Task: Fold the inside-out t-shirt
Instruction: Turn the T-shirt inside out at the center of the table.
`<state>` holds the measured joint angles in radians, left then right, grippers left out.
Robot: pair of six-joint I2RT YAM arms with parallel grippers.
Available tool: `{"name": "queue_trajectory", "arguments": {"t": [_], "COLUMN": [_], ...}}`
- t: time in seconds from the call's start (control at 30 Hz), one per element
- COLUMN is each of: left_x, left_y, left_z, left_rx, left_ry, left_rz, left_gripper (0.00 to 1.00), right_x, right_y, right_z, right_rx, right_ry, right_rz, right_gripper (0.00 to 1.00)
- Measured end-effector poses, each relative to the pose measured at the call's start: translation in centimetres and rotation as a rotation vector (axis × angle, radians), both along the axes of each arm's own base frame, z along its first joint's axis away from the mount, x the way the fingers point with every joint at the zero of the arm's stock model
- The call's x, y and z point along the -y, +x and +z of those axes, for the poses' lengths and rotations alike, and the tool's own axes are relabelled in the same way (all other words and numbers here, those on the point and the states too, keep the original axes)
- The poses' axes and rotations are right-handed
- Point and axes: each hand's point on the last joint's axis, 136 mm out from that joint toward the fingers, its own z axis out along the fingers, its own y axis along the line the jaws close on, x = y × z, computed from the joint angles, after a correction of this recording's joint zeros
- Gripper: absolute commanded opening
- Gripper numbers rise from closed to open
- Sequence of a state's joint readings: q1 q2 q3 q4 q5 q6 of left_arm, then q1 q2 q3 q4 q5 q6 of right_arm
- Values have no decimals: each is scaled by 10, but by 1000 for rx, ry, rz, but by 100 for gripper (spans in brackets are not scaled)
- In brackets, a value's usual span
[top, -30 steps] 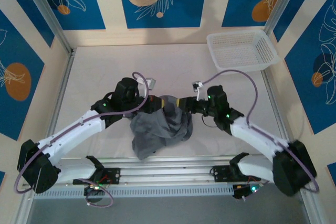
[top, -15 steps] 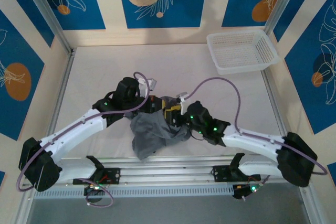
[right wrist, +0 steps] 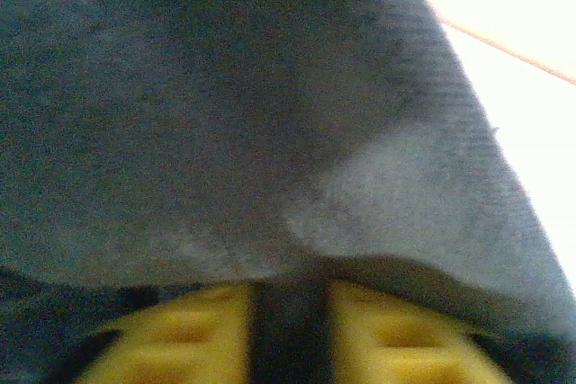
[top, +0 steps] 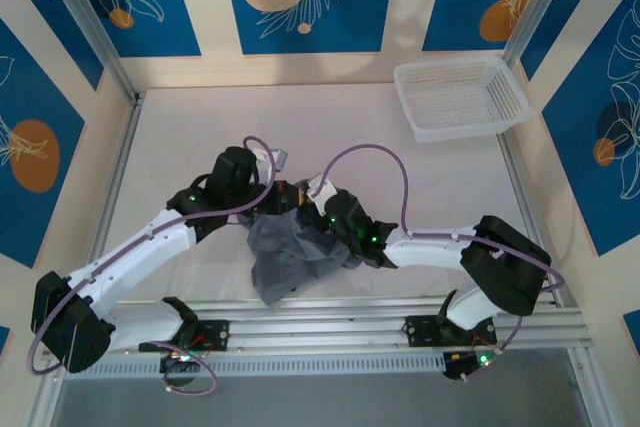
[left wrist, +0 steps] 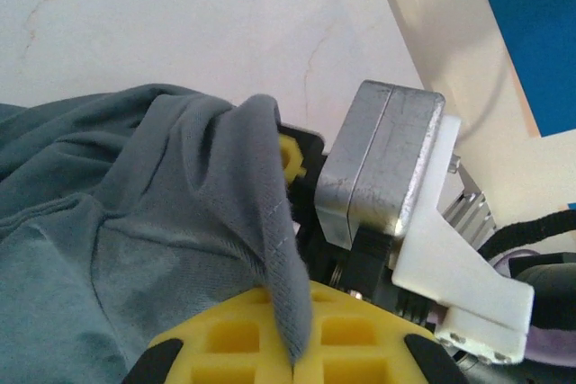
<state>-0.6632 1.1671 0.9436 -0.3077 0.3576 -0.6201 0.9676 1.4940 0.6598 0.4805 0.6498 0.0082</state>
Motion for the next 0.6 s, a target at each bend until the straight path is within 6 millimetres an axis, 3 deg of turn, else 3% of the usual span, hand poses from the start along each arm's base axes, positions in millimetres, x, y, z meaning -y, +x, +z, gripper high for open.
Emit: {"name": "queue_trajectory", "arguments": {"t": [0.03, 0.2, 0.33, 0.43, 0.6], "left_x": [-1, -19, -37, -36, -30], "left_y": [-1, 9, 22, 23, 20], "left_z": [1, 1, -4, -6, -10], "left_rx": [2, 19, 17, 8, -7], "left_ry": [3, 24, 39, 29, 10], "left_rz": [-2, 35, 88, 77, 43], "left_gripper": [0, 0, 0, 0, 0], "right_x": [-1, 3, 11, 15, 11], "right_y": [-1, -23, -48, -59, -68], "right_z": [0, 15, 48, 68, 61], "right_rx": [-6, -90, -145, -159, -238], "right_ry": [7, 125, 289, 376, 406], "right_rz": [9, 111, 227, 281, 316], "right_gripper": [1, 0, 0, 0, 0]}}
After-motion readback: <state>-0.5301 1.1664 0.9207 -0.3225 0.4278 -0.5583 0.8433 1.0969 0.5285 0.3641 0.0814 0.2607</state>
